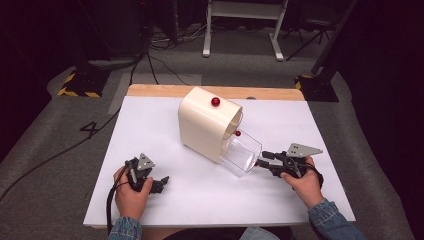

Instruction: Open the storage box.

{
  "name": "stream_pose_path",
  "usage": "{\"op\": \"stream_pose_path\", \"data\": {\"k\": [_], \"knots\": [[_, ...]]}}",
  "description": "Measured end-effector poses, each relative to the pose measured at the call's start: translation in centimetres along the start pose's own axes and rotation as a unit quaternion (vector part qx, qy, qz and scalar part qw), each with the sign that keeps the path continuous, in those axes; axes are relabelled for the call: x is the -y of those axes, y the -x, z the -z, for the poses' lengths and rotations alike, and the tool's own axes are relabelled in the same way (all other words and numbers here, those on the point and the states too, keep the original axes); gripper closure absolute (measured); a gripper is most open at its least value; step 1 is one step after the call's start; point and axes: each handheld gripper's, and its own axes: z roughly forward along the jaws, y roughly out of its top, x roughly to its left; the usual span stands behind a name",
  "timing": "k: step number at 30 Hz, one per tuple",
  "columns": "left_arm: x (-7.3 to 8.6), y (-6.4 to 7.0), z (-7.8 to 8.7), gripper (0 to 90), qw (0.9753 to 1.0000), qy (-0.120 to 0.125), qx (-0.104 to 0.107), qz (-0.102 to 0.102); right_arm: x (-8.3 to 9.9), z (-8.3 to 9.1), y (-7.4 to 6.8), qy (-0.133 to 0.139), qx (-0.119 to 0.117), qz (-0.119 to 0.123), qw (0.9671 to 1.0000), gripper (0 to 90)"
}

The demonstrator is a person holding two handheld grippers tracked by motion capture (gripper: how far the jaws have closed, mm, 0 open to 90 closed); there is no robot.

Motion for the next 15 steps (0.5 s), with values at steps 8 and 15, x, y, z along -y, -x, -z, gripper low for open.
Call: {"op": "stream_pose_path", "data": {"k": [8, 15], "knots": [[0.0, 0.0, 0.0, 10.1, 1.0000, 0.000, 0.000, 0.000, -2.2, 0.4, -0.5, 0.016, -0.003, 0.019, 0.9997, 57.4], [0.0, 0.0, 0.0, 10.1, 1.0000, 0.000, 0.000, 0.000, -5.2, -0.2, -0.9, 0.032, -0.009, 0.038, 0.9987, 58.1]]}}
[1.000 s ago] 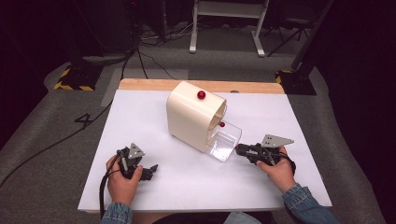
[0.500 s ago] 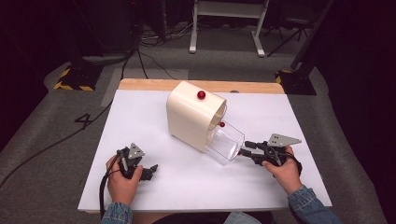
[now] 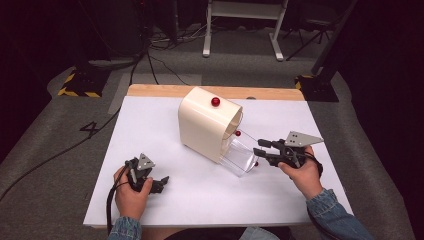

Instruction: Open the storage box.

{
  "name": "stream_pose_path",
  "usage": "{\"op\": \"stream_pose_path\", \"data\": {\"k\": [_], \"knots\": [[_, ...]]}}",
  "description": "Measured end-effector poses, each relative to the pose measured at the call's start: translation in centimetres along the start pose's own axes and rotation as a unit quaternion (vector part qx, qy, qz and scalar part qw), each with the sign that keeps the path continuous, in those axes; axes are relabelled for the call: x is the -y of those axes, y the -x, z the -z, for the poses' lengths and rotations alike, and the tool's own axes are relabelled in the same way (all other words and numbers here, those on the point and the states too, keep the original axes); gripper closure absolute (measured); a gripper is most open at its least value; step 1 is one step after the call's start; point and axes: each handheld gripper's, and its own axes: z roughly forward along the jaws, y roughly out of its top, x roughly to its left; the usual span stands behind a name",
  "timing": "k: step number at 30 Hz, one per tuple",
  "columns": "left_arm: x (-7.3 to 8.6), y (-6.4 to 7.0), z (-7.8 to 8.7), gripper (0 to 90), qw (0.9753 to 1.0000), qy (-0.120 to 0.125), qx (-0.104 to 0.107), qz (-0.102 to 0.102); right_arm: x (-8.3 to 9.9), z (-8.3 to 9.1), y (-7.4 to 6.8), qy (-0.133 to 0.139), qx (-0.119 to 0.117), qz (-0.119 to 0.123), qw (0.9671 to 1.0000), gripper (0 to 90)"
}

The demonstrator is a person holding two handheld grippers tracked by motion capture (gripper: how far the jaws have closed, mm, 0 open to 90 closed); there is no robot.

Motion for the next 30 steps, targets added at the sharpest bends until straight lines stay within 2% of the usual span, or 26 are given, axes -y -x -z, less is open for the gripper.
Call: {"op": "stream_pose_path", "data": {"k": [3, 6, 13, 20, 27, 30], "knots": [[0.0, 0.1, 0.0, 10.3, 1.0000, 0.003, -0.001, 0.000, -1.6, -0.9, 0.0, 0.005, -0.005, 0.010, 0.9999, 58.8], [0.0, 0.2, 0.1, 10.3, 1.0000, 0.003, -0.006, -0.005, -2.5, -1.6, 0.0, 0.004, -0.008, 0.011, 0.9999, 59.2], [0.0, 0.0, 0.0, 10.2, 1.0000, 0.000, 0.000, 0.001, -3.6, -3.4, 0.1, 0.006, -0.009, 0.010, 0.9999, 61.1], [0.0, 0.1, 0.0, 10.2, 1.0000, 0.003, -0.001, 0.000, -3.5, -4.2, -0.2, 0.009, -0.009, 0.010, 0.9999, 64.0], [0.0, 0.0, 0.0, 10.2, 1.0000, 0.001, 0.000, 0.000, -3.2, -4.8, 0.2, 0.014, -0.006, 0.001, 0.9999, 66.3], [0.0, 0.0, 0.0, 10.2, 1.0000, 0.001, 0.000, 0.001, -3.2, -5.1, 0.2, 0.015, -0.008, 0.004, 0.9998, 67.5]]}}
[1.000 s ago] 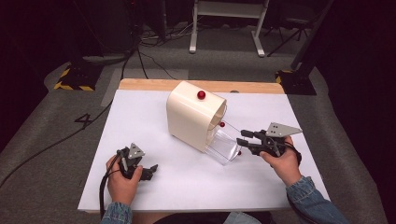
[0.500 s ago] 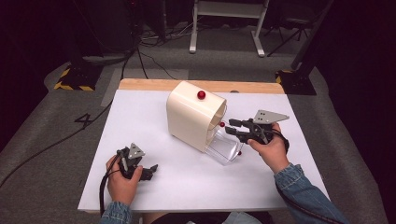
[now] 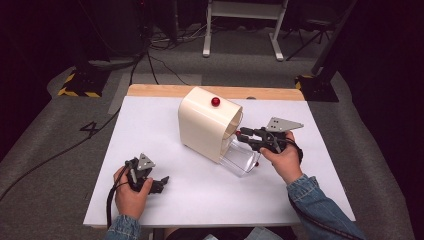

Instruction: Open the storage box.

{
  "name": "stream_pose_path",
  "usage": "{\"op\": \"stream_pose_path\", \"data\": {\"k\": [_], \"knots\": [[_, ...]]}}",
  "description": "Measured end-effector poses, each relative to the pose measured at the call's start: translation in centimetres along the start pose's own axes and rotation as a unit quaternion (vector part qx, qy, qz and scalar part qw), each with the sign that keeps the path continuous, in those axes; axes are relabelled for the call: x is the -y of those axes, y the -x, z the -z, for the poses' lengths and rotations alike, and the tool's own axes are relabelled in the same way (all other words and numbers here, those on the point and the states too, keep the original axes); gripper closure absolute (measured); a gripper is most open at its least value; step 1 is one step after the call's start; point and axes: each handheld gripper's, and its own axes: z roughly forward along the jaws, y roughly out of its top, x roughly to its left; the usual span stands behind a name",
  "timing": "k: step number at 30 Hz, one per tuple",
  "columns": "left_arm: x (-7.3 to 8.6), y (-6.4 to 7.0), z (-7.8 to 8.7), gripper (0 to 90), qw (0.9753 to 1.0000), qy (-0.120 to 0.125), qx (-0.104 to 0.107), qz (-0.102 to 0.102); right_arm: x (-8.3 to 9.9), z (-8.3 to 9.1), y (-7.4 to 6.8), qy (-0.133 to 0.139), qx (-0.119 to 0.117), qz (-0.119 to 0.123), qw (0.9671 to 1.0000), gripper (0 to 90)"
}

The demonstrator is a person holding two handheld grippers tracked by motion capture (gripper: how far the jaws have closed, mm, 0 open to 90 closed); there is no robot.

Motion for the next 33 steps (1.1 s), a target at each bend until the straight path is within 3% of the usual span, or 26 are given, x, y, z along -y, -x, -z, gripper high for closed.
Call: {"op": "stream_pose_path", "data": {"k": [4, 15, 33], "knots": [[0.0, 0.0, 0.0, 10.2, 1.0000, 0.001, -0.001, 0.000, 0.1, -0.3, -0.2, -0.002, -0.005, 0.003, 1.0000, 73.7], [0.0, 0.0, 0.0, 10.2, 1.0000, 0.000, 0.000, -0.001, 0.1, -0.2, -0.5, -0.001, 0.002, 0.021, 0.9998, 74.4], [0.0, 0.1, 0.0, 10.3, 1.0000, 0.003, -0.001, -0.001, 0.7, 3.0, -0.4, 0.005, 0.004, 0.014, 0.9999, 74.7]]}}
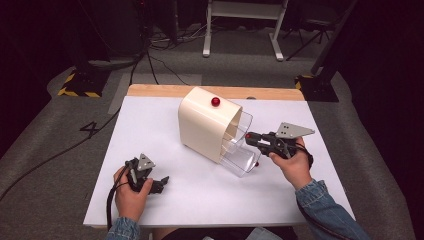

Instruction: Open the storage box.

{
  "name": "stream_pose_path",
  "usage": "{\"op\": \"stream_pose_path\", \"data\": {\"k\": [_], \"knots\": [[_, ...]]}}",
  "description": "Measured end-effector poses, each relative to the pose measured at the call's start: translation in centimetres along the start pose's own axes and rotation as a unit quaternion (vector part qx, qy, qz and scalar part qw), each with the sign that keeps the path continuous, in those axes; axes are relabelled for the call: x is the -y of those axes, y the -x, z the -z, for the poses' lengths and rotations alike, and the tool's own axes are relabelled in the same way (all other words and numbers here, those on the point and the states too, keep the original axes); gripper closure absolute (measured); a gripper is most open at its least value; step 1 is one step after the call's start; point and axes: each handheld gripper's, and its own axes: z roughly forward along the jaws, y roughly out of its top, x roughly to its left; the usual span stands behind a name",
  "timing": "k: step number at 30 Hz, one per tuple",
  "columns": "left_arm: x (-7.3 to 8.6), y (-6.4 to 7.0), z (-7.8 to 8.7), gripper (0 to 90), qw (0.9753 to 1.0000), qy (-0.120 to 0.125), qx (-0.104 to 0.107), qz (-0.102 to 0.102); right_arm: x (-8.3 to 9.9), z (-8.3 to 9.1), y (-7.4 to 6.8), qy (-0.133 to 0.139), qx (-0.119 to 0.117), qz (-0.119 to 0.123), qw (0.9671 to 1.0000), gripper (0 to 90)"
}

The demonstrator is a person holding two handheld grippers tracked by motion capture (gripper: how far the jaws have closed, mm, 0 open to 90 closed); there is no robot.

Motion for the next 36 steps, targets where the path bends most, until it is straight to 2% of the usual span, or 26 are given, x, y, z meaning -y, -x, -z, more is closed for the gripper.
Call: {"op": "stream_pose_path", "data": {"k": [6, 16, 26, 32, 36], "knots": [[0.0, 0.0, 0.0, 10.3, 1.0000, -0.001, -0.001, -0.002, 0.5, 1.4, 0.0, 0.004, 0.002, -0.002, 1.0000, 74.8], [0.0, 0.1, 0.0, 10.3, 1.0000, 0.001, -0.005, -0.005, 1.1, 2.8, 0.0, 0.000, 0.003, -0.002, 1.0000, 74.7], [0.0, 0.1, 0.0, 10.3, 1.0000, 0.001, -0.005, -0.004, 1.9, 2.9, 0.2, -0.011, -0.001, -0.009, 0.9999, 73.9], [0.0, 0.1, 0.1, 10.3, 1.0000, 0.000, -0.006, -0.006, 2.7, 2.9, 0.2, -0.027, -0.001, -0.014, 0.9995, 69.9], [0.0, 0.1, 0.1, 10.3, 0.9999, 0.001, -0.007, -0.008, 3.0, 2.8, 0.1, -0.033, 0.002, -0.016, 0.9993, 64.1]]}}
